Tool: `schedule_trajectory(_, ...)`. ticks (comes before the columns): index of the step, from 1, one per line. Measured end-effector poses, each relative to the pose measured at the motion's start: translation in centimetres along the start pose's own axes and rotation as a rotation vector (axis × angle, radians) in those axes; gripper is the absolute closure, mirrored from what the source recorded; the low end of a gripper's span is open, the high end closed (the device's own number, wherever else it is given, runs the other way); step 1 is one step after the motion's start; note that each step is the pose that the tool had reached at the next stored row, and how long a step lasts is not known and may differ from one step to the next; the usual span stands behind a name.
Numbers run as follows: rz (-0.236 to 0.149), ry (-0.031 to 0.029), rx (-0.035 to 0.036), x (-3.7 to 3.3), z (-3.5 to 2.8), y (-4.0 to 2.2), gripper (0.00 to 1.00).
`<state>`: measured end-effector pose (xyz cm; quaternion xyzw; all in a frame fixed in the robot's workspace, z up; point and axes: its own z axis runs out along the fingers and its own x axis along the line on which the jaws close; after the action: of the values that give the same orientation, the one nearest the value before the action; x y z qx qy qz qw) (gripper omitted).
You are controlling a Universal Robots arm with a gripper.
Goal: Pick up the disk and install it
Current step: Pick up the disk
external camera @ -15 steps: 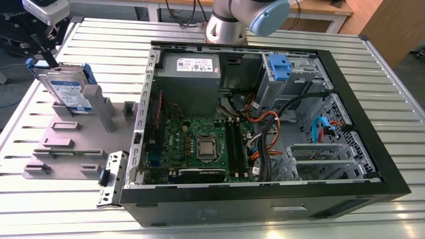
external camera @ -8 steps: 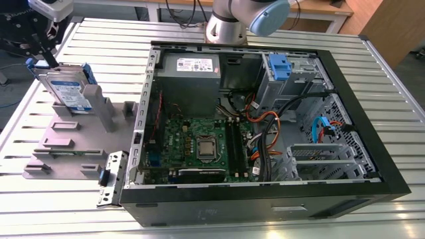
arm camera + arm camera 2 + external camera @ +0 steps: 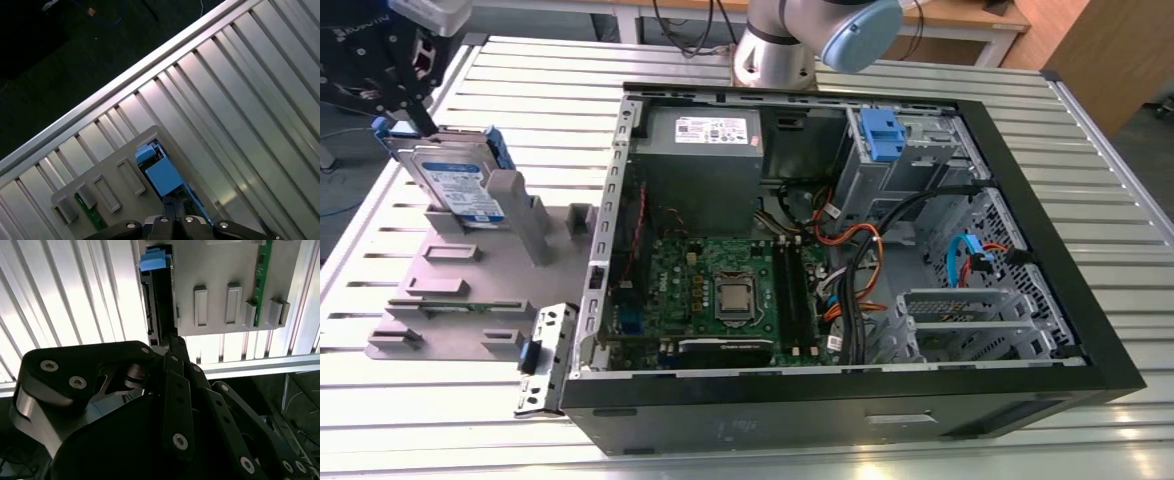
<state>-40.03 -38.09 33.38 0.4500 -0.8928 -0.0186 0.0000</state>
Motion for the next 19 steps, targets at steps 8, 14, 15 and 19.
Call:
schedule_trajectory(8, -0.144, 0.0048, -0.0025, 0.00, 0.02, 0.00, 0.89)
schedule_trajectory(14, -0.242, 0.0080, -0.0041, 0.00, 0.02, 0.00, 0.89)
schedule_trajectory(15, -0.257, 0.0085, -0.0043, 0.00, 0.02, 0.00, 0.89)
schedule_trajectory(19, -0.292, 0.0096, -0.0050, 0.00, 0.00, 0.00, 0.89)
